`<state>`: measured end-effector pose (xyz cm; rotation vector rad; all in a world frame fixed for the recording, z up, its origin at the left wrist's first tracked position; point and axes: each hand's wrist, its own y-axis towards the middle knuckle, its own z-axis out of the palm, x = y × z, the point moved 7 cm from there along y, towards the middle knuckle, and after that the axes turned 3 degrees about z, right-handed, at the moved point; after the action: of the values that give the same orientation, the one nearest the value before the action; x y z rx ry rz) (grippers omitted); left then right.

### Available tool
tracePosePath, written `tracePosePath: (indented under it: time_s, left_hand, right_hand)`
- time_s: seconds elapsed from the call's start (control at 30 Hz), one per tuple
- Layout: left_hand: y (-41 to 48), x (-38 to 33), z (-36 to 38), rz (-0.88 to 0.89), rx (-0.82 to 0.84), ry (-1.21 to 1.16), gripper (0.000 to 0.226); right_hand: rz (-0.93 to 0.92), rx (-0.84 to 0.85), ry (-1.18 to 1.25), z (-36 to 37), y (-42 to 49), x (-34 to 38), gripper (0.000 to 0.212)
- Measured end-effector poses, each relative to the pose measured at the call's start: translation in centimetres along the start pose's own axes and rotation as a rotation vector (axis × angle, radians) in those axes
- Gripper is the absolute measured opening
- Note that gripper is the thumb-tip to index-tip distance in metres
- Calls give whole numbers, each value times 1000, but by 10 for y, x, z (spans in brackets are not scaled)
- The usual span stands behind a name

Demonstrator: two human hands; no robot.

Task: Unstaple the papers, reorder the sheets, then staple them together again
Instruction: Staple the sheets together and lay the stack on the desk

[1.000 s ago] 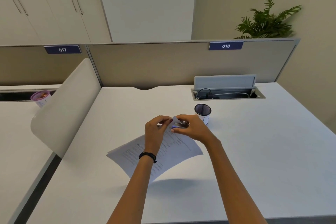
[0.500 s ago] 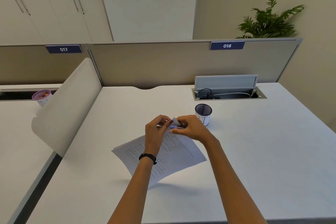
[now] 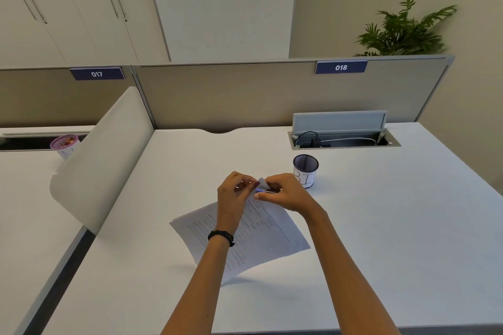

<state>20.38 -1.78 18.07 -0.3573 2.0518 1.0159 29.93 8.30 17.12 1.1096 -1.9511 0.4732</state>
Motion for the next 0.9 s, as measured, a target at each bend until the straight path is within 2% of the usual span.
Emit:
tracePosePath:
  time_s: [0.37,0.5,0.7,0.8,0.9]
  left_hand:
    - [0,-1,5,-3,8,-13,1]
    - [2,0,5,10,0,-2,2]
    - [3,2,6,7,-8,6,5]
    - [2,3,4,-16,-29,8,2]
    - [1,6,-1,-34,-64,-2,2]
  right_hand:
    - [12,-33,91,-1,0,-9,31]
    - [-4,-29,9,0,0,-9,30]
    - [-20,-59,29,-3,-2,-10,34]
    - [3,-147,116,-12,-6,-14,32]
    - [36,-326,214,-27,-15,-31,22]
